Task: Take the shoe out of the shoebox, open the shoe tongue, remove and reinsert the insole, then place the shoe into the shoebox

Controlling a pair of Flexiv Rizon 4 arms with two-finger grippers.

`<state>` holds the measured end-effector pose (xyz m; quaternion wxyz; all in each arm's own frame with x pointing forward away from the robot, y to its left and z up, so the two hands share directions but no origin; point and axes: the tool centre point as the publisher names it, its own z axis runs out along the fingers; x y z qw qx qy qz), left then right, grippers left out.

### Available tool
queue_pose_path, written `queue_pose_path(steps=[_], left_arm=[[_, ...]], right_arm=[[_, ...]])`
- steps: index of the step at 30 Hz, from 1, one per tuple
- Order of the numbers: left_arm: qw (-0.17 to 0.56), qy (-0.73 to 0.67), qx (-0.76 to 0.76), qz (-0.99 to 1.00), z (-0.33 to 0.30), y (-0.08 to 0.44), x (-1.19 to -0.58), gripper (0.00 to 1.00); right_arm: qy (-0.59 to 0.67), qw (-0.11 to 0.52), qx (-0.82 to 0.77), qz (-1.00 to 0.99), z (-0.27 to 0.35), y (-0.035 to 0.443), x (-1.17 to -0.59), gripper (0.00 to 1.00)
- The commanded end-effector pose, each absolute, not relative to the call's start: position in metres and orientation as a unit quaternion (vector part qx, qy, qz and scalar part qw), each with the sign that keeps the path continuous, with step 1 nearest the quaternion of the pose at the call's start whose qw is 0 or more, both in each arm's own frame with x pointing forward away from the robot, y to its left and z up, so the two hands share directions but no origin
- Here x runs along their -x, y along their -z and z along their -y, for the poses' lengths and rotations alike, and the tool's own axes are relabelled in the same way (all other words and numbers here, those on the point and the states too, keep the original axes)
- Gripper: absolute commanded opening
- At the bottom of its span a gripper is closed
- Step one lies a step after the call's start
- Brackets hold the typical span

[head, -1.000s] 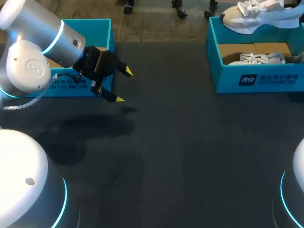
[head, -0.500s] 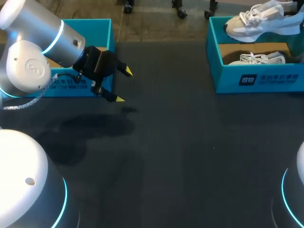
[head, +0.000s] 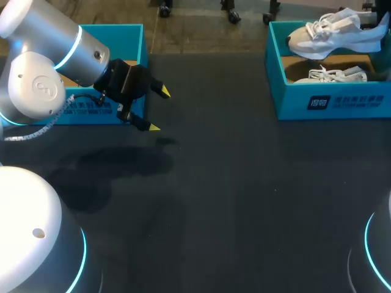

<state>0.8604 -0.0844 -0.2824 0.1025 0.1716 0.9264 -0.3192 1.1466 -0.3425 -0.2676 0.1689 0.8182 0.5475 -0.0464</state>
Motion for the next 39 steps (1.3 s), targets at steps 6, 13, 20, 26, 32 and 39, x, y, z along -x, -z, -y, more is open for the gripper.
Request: queue_pose_path(steps=[6,13,20,26,32,39], left_arm=[[0.103,0.319,-0.172,-0.926,0.084,0.282,-0.86,1.0],[0.103,0.319,-0.172,-0.926,0.084,0.282,-0.86,1.0],[0.103,0.319,-0.172,-0.926,0.084,0.282,-0.86,1.0],[0.103,0.319,-0.172,-0.926,0.084,0.282,-0.86,1.0],[0.103,0.319,-0.172,-0.926,0.084,0.282,-0.86,1.0],[0.103,0.319,-0.172,-0.926,0.084,0.282,-0.86,1.0]], right_arm=[[0.054,0.172,-0.826,-0.535,0.344,0.301,-1.159,0.0],[0.06,0.175,-0.827,-0.531,0.344,0.318,-1.159,0.0],[0.068,0.163,-0.824,-0.539,0.345,0.33,-1.153,0.0],[0.069,0.153,-0.82,-0.547,0.345,0.343,-1.15,0.0],[0.061,0.148,-0.825,-0.543,0.346,0.356,-1.153,0.0],[0.06,0.149,-0.822,-0.547,0.35,0.361,-1.156,0.0]])
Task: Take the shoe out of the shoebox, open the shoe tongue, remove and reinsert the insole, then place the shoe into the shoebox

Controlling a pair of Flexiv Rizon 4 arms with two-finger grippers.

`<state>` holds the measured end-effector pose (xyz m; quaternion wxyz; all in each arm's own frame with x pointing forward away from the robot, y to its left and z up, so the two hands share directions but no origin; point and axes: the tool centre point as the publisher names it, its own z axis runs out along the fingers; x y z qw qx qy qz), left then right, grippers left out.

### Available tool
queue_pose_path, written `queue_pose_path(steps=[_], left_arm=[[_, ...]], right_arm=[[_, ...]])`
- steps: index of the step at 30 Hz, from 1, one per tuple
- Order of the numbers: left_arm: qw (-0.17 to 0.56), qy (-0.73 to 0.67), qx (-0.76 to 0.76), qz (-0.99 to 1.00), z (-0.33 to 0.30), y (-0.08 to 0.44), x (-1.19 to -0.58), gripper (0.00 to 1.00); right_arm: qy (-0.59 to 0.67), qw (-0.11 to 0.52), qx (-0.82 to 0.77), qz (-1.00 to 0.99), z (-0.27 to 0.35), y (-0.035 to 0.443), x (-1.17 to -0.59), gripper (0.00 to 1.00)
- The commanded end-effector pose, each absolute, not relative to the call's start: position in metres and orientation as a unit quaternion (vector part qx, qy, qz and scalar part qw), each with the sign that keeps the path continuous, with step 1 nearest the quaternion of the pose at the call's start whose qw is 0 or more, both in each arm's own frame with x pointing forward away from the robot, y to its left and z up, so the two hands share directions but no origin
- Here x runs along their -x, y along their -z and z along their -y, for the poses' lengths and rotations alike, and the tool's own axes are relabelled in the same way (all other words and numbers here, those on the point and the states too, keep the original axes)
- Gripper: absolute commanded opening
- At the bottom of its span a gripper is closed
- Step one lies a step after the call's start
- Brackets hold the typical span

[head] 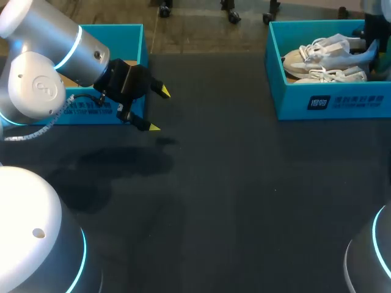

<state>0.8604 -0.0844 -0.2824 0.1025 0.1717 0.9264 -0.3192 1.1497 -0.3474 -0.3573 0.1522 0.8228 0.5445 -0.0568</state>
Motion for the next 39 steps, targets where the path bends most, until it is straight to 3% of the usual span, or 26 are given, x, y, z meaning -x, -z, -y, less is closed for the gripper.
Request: queue_pose_path(steps=[1,2,5,6,9,12,39], left_arm=[[0.103,0.319,-0.172,-0.926,0.084,0.282,-0.86,1.0],[0.103,0.319,-0.172,-0.926,0.084,0.282,-0.86,1.0],[0.103,0.319,-0.172,-0.926,0.084,0.282,-0.86,1.0],[0.103,0.319,-0.172,-0.926,0.084,0.282,-0.86,1.0],[0.103,0.319,-0.172,-0.926,0.084,0.282,-0.86,1.0],[0.103,0.319,-0.172,-0.926,0.084,0.282,-0.86,1.0],[0.103,0.319,-0.172,-0.926,0.084,0.282,-0.86,1.0]], right_arm=[[0.06,0.149,-0.822,-0.547,0.351,0.362,-1.156,0.0],[0.06,0.149,-0.822,-0.546,0.351,0.363,-1.156,0.22],[0.06,0.149,-0.822,-0.547,0.352,0.363,-1.156,0.61],[0.06,0.149,-0.821,-0.547,0.352,0.363,-1.156,0.84],[0.06,0.15,-0.821,-0.547,0.352,0.362,-1.155,0.95],[0.058,0.149,-0.822,-0.547,0.348,0.355,-1.153,1.0],[0.04,0.163,-0.833,-0.527,0.319,0.303,-1.126,1.0]])
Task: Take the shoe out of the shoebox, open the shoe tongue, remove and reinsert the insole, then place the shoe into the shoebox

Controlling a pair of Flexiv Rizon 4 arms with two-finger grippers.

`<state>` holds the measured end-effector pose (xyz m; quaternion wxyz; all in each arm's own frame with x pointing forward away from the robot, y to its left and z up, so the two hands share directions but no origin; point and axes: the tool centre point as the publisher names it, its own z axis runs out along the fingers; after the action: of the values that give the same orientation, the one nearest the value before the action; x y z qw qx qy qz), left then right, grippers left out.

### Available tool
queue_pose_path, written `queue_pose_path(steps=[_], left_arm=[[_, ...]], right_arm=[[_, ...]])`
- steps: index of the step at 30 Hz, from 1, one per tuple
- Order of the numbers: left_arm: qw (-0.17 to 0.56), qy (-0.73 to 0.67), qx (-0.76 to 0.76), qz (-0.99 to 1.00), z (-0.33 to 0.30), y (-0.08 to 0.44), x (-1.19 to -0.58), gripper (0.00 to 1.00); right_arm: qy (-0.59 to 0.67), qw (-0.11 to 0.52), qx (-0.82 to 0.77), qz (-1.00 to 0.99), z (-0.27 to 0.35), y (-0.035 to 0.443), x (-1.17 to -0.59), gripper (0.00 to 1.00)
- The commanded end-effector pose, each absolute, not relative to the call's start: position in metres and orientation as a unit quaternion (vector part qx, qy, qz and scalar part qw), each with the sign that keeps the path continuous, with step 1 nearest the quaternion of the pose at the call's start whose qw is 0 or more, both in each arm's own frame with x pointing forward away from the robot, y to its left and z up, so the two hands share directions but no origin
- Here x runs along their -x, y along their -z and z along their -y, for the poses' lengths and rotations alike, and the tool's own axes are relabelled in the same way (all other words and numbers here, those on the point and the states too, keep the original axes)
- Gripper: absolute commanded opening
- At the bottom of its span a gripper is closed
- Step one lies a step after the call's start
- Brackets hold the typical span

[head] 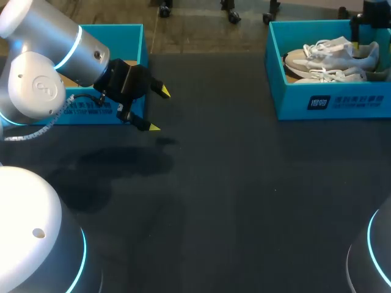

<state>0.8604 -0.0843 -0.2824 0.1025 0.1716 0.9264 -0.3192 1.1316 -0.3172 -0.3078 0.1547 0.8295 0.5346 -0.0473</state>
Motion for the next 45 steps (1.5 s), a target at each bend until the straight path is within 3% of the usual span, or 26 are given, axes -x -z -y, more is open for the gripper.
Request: queue_pose_path(steps=[1,16,24,37,45], left_arm=[[0.103,0.319,-0.172,-0.926,0.084,0.282,-0.86,1.0],[0.103,0.319,-0.172,-0.926,0.084,0.282,-0.86,1.0],[0.078,0.339,-0.046,-0.936,0.089,0.247,-0.875,1.0],[0.024,0.225,0.218,-0.95,0.088,0.227,-0.907,1.0],[0.03,0.158,0.363,-0.918,0.073,0.228,-0.922,1.0]], right_arm=[[0.043,0.165,-0.834,-0.525,0.321,0.303,-1.126,1.0],[-0.001,0.136,-0.807,-0.575,0.299,0.254,-1.097,1.0],[-0.001,0.118,-0.793,-0.598,0.274,0.24,-1.073,1.0],[-0.014,0.111,-0.789,-0.604,0.237,0.215,-1.043,1.0],[-0.028,0.095,-0.776,-0.623,0.209,0.192,-1.024,1.0]])
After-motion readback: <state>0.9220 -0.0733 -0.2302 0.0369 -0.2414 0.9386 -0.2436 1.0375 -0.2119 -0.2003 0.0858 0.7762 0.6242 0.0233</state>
